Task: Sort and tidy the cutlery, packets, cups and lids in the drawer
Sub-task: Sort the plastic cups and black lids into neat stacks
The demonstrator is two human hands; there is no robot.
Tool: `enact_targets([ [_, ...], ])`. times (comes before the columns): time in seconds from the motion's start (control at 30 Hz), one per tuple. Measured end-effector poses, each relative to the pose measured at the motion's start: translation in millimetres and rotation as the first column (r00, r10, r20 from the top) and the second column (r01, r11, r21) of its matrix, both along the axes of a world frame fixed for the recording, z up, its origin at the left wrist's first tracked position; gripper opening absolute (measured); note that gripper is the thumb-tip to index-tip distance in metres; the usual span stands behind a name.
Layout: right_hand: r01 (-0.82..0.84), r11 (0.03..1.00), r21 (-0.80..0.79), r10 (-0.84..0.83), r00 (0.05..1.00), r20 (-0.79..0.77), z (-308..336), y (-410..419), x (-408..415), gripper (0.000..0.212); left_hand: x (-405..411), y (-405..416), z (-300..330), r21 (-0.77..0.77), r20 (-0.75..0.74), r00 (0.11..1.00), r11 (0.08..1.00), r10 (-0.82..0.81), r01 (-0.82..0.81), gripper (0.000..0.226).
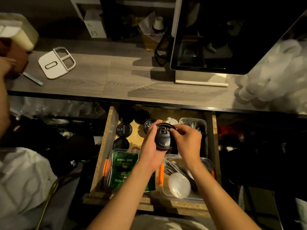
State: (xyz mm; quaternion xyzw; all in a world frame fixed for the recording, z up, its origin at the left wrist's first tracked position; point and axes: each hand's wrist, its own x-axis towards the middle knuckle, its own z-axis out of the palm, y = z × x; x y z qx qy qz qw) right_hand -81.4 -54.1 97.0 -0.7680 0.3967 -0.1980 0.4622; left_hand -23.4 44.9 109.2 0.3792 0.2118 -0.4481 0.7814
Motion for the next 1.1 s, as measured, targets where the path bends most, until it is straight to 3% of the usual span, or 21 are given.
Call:
enact_targets([
  [0.23,-0.115,0.982,-0.149,0.112,0.993,-0.028,-7.8,-9.5,-12.2,0.012,-10.3,-0.5,7.3,-0.086,-0.072,0.996,0.995,-0.055,0.049,0.045],
  [0.3,-0.141,0.990,0.001,0.141,0.990,0.032,-13.0,-10.6,-11.3,0.007,-9.9,2.6,3.3,-0.074,-0.101,0.994,0.996,-0.051,0.044,0.040],
  [0.37,-0.130,0.937,0.325,0.094,0.988,0.123,-20.3,-13.0,-6.5,0.013,-4.9,6.8,-7.4,-0.005,-0.100,0.995,1.000,-0.016,0.016,0.030],
  [0.4,-0.093,0.885,0.456,0.039,0.991,0.126,-28.1,-15.1,-4.2,0.017,-0.1,10.4,-15.2,0.035,-0.088,0.996,0.999,0.007,-0.004,0.027],
  [0.47,0.035,0.836,0.547,-0.065,0.997,0.035,-53.2,-20.5,-0.3,0.022,15.1,20.8,-35.2,0.089,-0.074,0.995,0.994,0.070,-0.064,0.024],
  [0.53,0.102,0.876,0.471,-0.046,0.991,-0.128,-86.9,-28.2,1.9,0.022,32.5,33.1,-54.1,0.121,-0.071,0.987,0.984,0.141,-0.132,0.023],
  [0.67,-0.085,0.922,0.378,0.241,0.890,-0.386,-141.6,-36.2,10.7,0.046,59.1,45.5,-86.8,0.150,-0.061,0.983,0.976,0.171,-0.160,0.021],
  [0.83,-0.252,0.920,0.301,0.379,0.771,-0.511,-184.6,-29.5,31.4,0.054,75.7,43.5,-123.4,0.166,-0.097,0.982,0.975,0.164,-0.146,0.024],
  [0.93,-0.275,0.931,0.240,0.365,0.719,-0.591,-204.4,-24.5,40.1,0.044,79.8,41.9,-138.6,0.162,-0.124,0.978,0.976,0.165,-0.145,0.025],
  [1.1,-0.234,0.961,0.148,0.274,0.725,-0.633,-212.4,-24.3,41.8,0.031,82.2,43.1,-149.6,0.157,-0.131,0.984,0.982,0.124,-0.103,0.030],
])
